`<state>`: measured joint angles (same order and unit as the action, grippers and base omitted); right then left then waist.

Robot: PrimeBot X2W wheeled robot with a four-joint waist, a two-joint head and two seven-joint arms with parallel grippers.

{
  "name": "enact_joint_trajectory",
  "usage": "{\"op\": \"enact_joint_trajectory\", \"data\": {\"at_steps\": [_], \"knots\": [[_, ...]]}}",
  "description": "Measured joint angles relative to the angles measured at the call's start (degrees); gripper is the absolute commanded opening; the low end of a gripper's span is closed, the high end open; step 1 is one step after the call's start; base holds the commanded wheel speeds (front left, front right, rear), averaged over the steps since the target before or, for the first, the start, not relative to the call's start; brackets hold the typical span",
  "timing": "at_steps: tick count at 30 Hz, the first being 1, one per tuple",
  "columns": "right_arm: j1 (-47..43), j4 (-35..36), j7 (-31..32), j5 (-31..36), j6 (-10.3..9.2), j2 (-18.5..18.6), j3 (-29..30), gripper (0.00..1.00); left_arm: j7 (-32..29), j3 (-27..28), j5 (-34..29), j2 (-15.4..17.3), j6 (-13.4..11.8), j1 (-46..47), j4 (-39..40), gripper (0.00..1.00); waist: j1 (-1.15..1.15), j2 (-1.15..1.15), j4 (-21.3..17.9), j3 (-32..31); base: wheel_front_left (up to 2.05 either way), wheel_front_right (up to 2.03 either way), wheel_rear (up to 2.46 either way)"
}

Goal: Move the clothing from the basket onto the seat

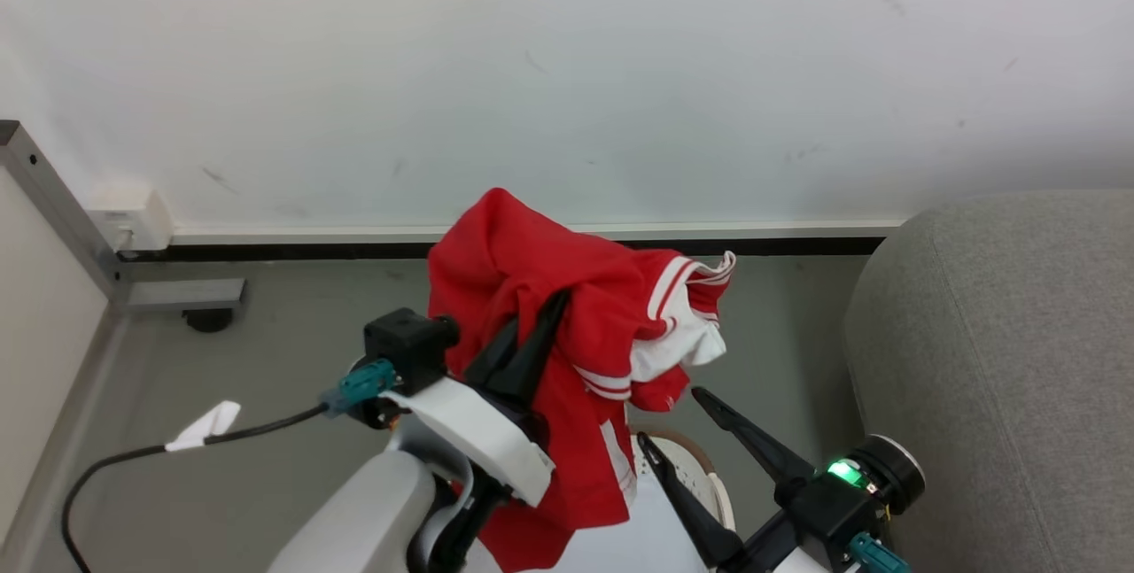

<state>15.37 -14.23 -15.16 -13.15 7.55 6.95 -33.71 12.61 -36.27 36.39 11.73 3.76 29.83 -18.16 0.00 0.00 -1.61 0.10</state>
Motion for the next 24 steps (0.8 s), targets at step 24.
{"op": "enact_joint_trajectory", "data": {"at_steps": [24], "knots": [[7.78,-15.60,0.01,-3.58,0.00,-2.10,-4.65,1.00,-2.57,-10.37,-0.55,-5.13,2.26,-1.68,-1.31,0.00,0.01,0.00,6.71,-2.34,0.00,0.00,0.00]]}}
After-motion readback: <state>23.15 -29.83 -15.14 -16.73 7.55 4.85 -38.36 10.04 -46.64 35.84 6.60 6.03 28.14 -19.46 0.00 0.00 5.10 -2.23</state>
